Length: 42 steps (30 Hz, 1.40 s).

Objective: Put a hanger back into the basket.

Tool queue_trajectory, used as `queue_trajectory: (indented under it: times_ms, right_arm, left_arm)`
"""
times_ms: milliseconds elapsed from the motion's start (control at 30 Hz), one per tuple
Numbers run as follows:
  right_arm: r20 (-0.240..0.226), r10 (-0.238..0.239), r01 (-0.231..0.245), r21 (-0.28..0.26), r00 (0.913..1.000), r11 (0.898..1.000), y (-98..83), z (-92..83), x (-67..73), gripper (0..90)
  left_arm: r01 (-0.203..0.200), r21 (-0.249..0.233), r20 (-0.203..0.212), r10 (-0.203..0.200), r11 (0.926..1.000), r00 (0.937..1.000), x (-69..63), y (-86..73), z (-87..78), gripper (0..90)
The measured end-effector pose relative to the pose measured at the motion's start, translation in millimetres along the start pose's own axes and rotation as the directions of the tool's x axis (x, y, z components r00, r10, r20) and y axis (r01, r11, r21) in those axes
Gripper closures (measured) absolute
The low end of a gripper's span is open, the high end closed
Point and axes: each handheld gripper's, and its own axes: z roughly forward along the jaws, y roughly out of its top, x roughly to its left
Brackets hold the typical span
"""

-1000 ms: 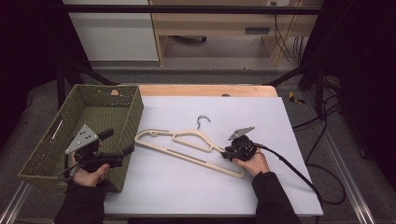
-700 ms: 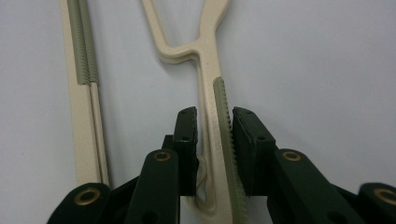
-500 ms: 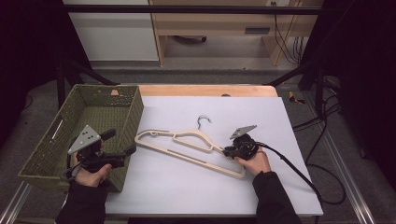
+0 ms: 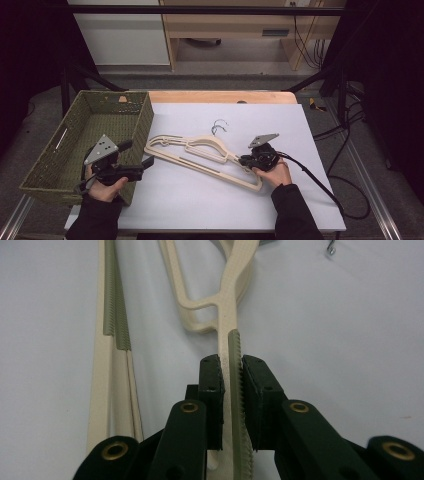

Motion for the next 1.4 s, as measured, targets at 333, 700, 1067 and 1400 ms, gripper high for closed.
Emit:
queue_trajectory:
  times_ms: [333,700,1067,1400]
  right_arm:
    - [0.030,-0.036,0.036,-0.019,0.9989,0.999,1.8,-10.5,6.9,79.6]
    - [0.035,-0.047,0.048,-0.035,0.9983,0.998,1.8,-13.3,8.5,79.6]
    - [0.038,-0.053,0.055,-0.034,0.9978,0.998,1.6,-15.3,8.6,79.6]
    - [0.039,-0.047,0.049,-0.047,0.9981,0.998,2.2,-17.5,8.9,79.7]
  left_arm:
    - [-0.011,0.042,0.053,0.009,0.9991,0.9985,-20.8,20.8,37.4,7.1]
    - [-0.049,0.107,0.115,0.037,0.9931,0.9926,-39.4,46.2,108.7,8.5]
    - [-0.069,0.162,0.118,0.050,0.9843,0.9918,-48.7,51.2,159.8,11.2]
    - [-0.069,0.213,0.106,0.047,0.9746,0.9932,-48.0,47.7,201.7,17.9]
